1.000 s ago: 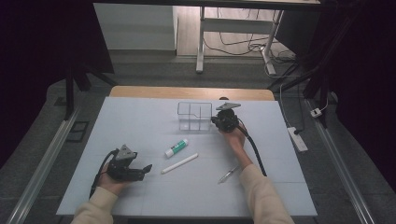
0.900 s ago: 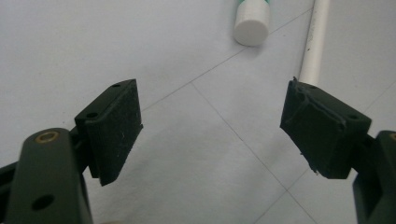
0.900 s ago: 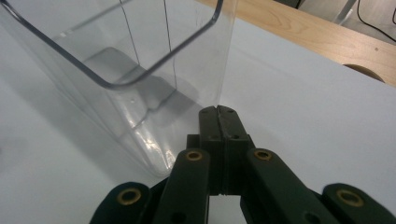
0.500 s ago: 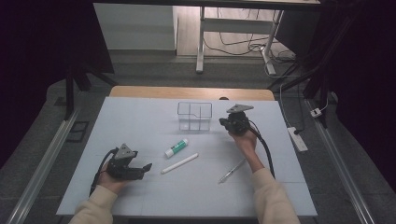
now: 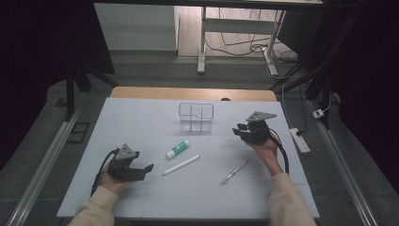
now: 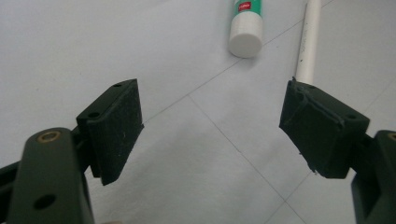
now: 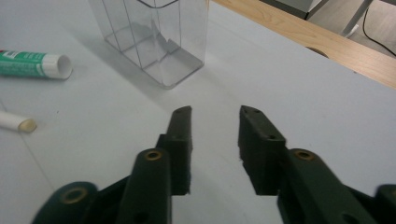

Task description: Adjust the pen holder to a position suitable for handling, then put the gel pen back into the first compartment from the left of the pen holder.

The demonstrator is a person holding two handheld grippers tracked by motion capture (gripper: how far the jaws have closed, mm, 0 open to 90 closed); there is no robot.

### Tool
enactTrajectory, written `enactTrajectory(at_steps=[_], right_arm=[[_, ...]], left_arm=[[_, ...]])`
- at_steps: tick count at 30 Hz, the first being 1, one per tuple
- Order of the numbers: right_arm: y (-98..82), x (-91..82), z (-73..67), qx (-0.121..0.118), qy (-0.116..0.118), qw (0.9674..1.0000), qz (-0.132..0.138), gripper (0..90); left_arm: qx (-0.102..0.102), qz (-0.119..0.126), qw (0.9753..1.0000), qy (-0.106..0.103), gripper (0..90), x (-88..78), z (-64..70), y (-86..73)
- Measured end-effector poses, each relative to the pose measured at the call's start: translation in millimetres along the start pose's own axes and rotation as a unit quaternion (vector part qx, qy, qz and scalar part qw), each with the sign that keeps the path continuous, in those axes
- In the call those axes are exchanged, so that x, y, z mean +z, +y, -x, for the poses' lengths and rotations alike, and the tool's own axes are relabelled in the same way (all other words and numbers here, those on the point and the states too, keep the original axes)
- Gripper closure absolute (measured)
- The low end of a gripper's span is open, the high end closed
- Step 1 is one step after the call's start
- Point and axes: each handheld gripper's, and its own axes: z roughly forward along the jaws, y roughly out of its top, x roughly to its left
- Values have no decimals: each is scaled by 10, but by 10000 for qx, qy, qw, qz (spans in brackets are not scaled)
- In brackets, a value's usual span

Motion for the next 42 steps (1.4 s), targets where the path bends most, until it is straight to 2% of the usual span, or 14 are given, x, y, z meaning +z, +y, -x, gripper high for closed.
enactTrajectory(at_steps=[6,10,14,16,18,22,25,32,36,42], right_arm=[[-55,-196,35,-229,89,9997,-55,506],[-123,-306,54,-282,229,9993,-102,455],[-153,-359,51,-531,297,9978,-276,426],[-150,-377,44,-727,375,9958,-421,417],[-155,-393,24,-853,577,9936,-471,405],[-163,-446,-6,-1051,658,9908,-538,382],[-157,-500,-10,-1203,580,9892,-611,364],[-143,-641,-7,-1484,685,9843,-667,361],[-149,-706,16,-1532,776,9832,-614,361],[-146,-703,-7,-1803,832,9770,-782,355]], left_arm=[[-10,21,10000,-21,213,-7,-1,-1],[-16,66,10000,-48,213,-10,-11,-2],[13,79,9999,-66,214,-16,-11,-5],[20,82,9999,-87,214,-21,-7,-5],[31,84,9999,-74,215,-22,-1,-2],[19,94,9999,-68,216,-28,3,6],[33,93,9999,-51,217,-23,11,11],[55,96,9999,-47,218,-17,10,18],[69,125,9999,-39,219,-29,9,23],[79,91,9999,-52,219,-7,10,26]])
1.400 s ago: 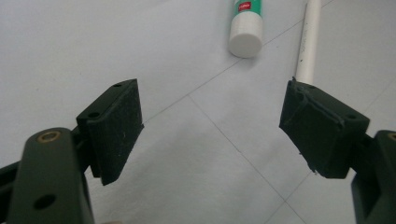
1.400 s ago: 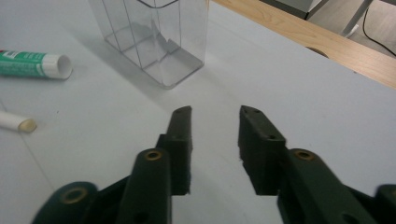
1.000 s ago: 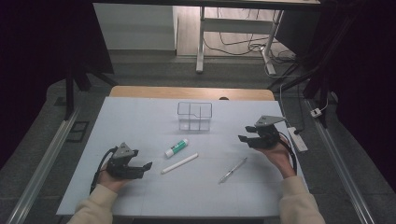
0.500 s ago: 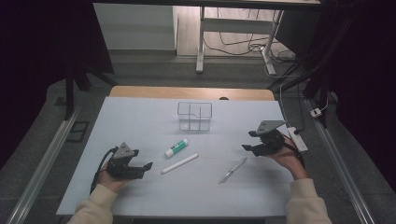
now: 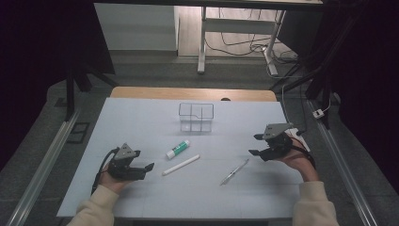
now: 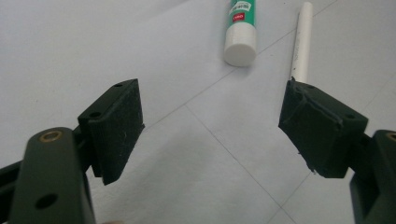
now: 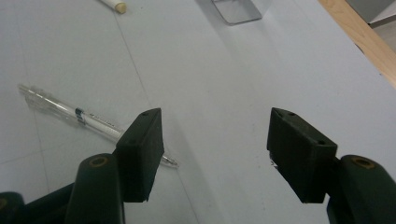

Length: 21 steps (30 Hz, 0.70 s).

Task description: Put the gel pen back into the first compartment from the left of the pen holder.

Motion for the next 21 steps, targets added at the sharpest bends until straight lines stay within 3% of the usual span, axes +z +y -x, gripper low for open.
enactTrajectory(at_steps=[10,21], right_arm=[[47,179,-96,-377,325,9981,-367,320],[60,418,-200,-756,746,9902,-901,291]], left_arm=[[51,-16,10000,-1,220,4,18,3],[72,-55,10000,-20,219,19,22,-1]])
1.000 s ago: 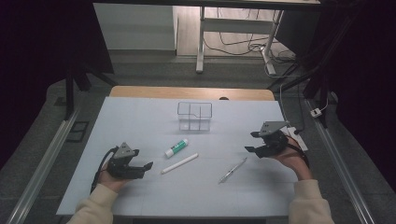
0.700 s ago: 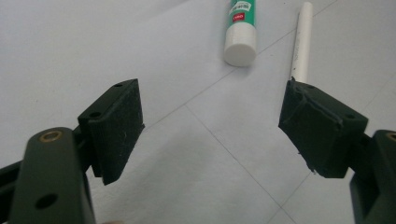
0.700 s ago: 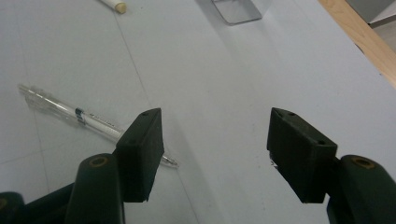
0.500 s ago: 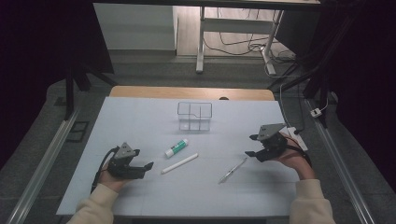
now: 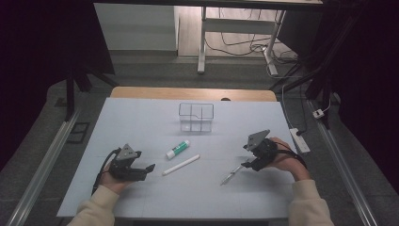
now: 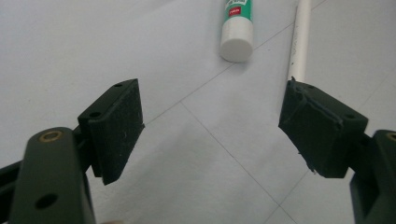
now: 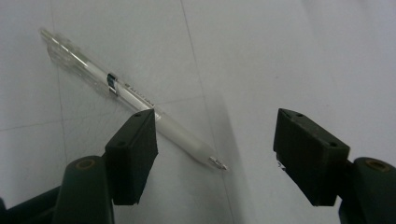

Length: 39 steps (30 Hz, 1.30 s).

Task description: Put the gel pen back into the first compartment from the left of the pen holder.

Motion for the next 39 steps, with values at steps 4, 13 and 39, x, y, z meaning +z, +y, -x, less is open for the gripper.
enactTrajectory(at_steps=[4,13,39], right_arm=[[-18,50,-7,-55,97,9998,-138,281],[-22,139,-6,-151,253,9988,-394,295],[97,278,76,-459,1104,9910,-610,543]], left_arm=[[8,-8,10000,-7,219,4,1,-1],[4,-48,10000,-44,219,15,-1,0],[-12,-112,9999,-62,219,53,2,4]])
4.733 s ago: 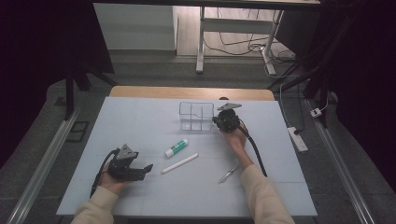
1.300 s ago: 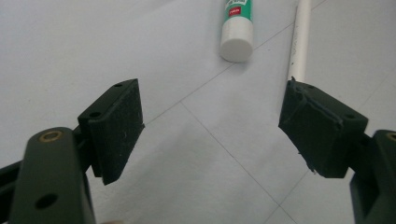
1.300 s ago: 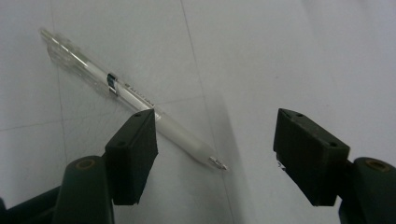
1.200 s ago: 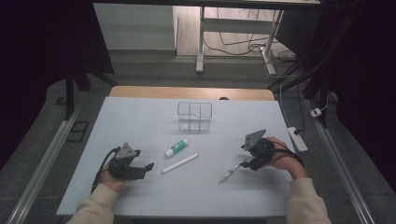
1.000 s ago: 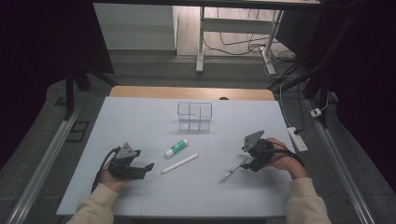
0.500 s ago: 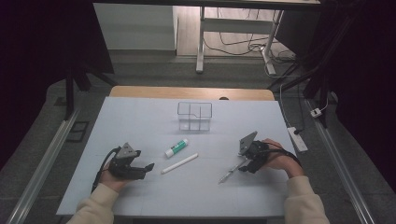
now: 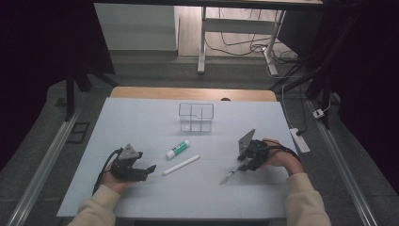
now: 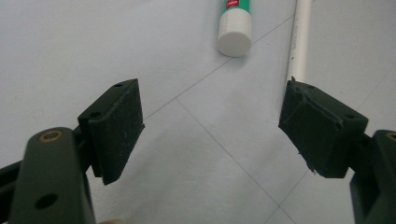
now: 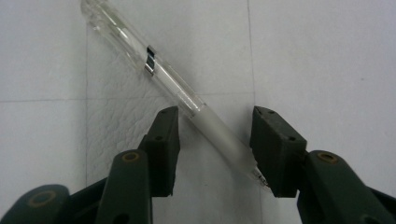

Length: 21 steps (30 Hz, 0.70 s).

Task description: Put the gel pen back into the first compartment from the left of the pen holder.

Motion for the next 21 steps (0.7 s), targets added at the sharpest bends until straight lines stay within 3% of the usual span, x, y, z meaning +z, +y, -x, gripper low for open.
enactTrajectory(at_steps=[8,14,21], right_arm=[[9,-6,-43,-326,196,9993,64,789],[5,-9,-58,-367,142,9992,117,794],[-33,-93,-34,-87,-98,9989,443,796]], left_arm=[[3,-1,10000,6,219,-3,-1,-2],[-1,12,10000,11,219,-13,-9,-3],[-8,4,10000,19,219,-11,-15,-4]])
